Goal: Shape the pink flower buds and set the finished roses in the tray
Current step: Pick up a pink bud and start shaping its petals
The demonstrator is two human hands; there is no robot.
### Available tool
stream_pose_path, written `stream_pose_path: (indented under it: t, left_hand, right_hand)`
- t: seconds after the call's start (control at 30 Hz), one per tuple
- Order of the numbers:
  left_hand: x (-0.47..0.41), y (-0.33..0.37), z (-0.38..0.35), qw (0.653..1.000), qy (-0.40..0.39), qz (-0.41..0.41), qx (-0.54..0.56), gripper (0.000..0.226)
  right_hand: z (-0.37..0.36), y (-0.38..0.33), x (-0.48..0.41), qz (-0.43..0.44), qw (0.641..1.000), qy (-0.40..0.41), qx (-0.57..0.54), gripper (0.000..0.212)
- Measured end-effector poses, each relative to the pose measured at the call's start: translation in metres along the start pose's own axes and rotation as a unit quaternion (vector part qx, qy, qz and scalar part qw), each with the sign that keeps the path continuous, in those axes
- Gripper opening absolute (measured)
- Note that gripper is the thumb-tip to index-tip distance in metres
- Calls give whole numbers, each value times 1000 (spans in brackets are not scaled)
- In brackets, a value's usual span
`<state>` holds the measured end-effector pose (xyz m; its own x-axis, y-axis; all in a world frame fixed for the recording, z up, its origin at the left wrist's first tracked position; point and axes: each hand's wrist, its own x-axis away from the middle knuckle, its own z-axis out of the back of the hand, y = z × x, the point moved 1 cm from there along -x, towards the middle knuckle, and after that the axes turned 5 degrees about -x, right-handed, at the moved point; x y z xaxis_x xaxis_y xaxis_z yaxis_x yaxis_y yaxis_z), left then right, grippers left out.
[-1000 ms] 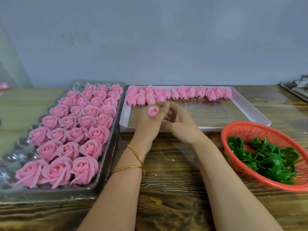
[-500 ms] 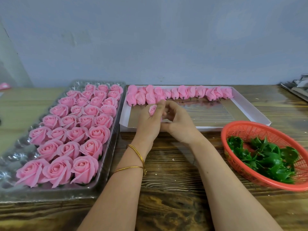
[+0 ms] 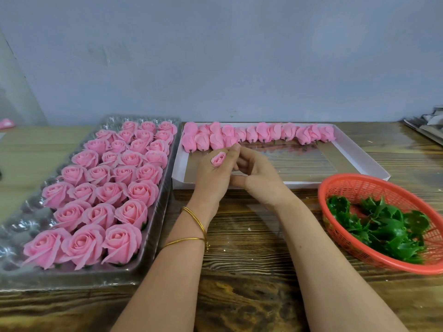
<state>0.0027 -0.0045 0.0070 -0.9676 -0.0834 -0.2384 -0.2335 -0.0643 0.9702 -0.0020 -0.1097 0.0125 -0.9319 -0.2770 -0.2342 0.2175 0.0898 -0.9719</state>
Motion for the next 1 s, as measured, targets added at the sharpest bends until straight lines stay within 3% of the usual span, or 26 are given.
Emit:
stream_pose_path:
  t: [0.23, 0.43, 0.63, 0.77, 1.0]
  left_hand:
    - [-1, 0, -2, 999, 13, 36, 15, 50]
    - [-1, -1, -1, 1000, -7, 27, 10, 27]
    - [-1, -2, 1, 999, -12, 24, -18, 29]
    - [-1, -1, 1, 1000, 7, 4, -5, 32]
    - [-5, -4, -1, 985, 43, -74, -150, 40]
  right_hand:
    - [-1, 1, -2, 9, 998, 30, 48, 48]
    - [1, -3, 0, -10, 999, 25, 22, 47]
    - [2, -1, 1, -27, 1000, 12, 0, 51]
    - [0, -2, 0, -21, 998, 60, -2, 49]
    - [0, -6, -2, -18, 991, 131, 2, 47]
